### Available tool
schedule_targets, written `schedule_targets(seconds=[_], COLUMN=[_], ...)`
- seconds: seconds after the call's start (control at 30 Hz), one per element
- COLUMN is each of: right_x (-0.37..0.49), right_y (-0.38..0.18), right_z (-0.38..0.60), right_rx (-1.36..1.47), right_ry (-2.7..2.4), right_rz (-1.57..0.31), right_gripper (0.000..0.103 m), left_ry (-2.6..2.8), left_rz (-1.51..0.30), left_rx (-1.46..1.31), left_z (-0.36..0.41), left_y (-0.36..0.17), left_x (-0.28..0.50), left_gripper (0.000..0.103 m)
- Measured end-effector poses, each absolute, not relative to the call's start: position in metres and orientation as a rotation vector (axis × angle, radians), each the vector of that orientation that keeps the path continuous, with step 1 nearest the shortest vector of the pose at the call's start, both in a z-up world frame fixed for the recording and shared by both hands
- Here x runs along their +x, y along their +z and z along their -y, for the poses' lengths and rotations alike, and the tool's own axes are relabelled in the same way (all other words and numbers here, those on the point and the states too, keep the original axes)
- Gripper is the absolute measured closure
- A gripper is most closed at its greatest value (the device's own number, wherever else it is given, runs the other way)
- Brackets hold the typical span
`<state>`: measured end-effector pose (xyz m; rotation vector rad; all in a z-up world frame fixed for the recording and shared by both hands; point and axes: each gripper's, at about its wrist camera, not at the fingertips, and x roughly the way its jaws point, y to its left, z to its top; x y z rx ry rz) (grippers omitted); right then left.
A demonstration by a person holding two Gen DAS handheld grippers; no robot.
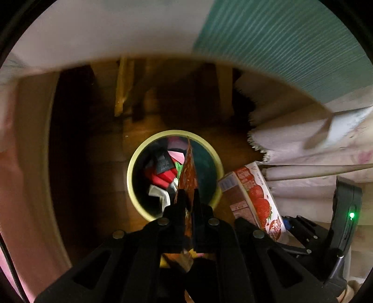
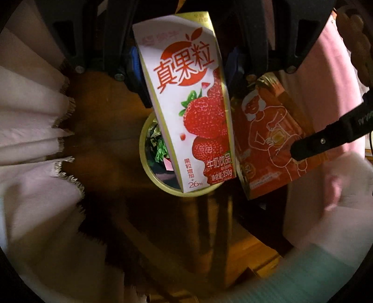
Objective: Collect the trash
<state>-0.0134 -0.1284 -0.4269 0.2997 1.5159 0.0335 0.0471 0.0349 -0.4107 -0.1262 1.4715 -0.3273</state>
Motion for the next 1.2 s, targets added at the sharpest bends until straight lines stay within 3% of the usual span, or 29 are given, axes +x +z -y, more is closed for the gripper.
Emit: schedule_targets(seconds=[0.07, 0.1, 0.17, 0.2, 0.23, 0.47, 0.7, 0.9, 1.2], right_x=[-0.006, -0.003, 0.007, 0.010, 0.012, 0.023, 0.019, 0.008, -0.011], right_y=[-0.454, -0.466, -0.488, -0.497, -0.503, -0.525, -0.511, -0.468, -0.356], right_z=[0.129, 0.129, 0.129, 0.127, 0.126, 0.121, 0.121, 0.122, 0.121], right_rx=[0.302, 0.302, 0.300, 0.299, 0.300, 0.270, 0.263, 0.277, 0.319], right_ry=[0.043, 0.048, 0.049, 0.045, 0.045, 0.058, 0.066, 0.063, 0.067], right_rz=[-1.524, -1.526, -1.525, -1.527, -1.530, -1.480, -1.431, -1.381, -1.343], right_gripper=[0.046, 0.046, 0.045, 0.045, 0.045, 0.035, 0.034, 0.034, 0.034], left_ry=[-0.315, -0.304, -0.284, -0.262, -0.247, -0.139, -0.047, -0.039, -0.065], left_rz=[-1.465, -1.465, -1.465, -1.470, -1.465, -1.437, -1.388, -1.346, -1.283], left_rx=[-0.117, -0.118, -0.134, -0.142, -0.146, -0.108, -0.110, -0.118, -0.113], left_z=[-0.030, -0.030, -0.032, -0.035, -0.037, -0.059, -0.078, -0.082, -0.072], left_y=[-0.434, -0.443, -0.457, -0.466, -0.469, -0.486, -0.472, -0.427, -0.307], left_x=[0.050, 0.053, 0.054, 0.055, 0.056, 0.053, 0.044, 0.032, 0.017], left_gripper=[0.098, 0.090, 0.062, 0.038, 0.027, 0.026, 0.025, 0.025, 0.025])
